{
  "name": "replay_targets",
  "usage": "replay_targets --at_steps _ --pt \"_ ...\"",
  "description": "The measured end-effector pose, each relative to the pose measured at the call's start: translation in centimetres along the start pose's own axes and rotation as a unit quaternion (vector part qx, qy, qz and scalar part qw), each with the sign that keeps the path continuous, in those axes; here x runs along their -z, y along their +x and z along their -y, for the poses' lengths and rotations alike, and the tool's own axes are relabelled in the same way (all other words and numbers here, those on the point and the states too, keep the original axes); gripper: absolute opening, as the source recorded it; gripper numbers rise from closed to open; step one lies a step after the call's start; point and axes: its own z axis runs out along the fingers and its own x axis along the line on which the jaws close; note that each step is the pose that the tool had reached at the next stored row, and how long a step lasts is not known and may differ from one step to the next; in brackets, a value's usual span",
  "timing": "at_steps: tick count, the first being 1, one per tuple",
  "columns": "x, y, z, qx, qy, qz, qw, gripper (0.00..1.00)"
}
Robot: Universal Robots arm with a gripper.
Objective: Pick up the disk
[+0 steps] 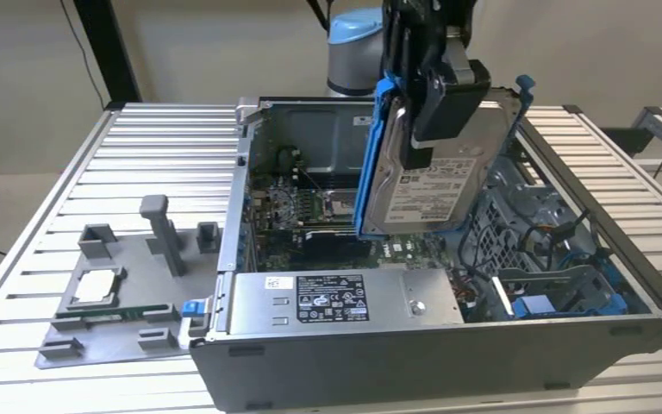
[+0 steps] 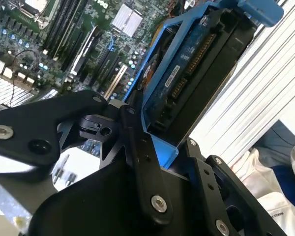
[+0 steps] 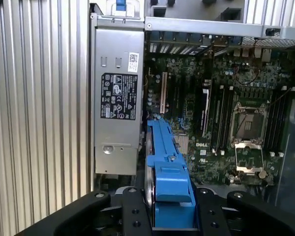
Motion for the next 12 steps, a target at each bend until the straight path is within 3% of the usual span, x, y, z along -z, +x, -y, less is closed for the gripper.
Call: replay_targets --at_steps 12 --pt "-0.55 2.25 2.32 0.000 0.0000 0.0000 1.00000 0.00"
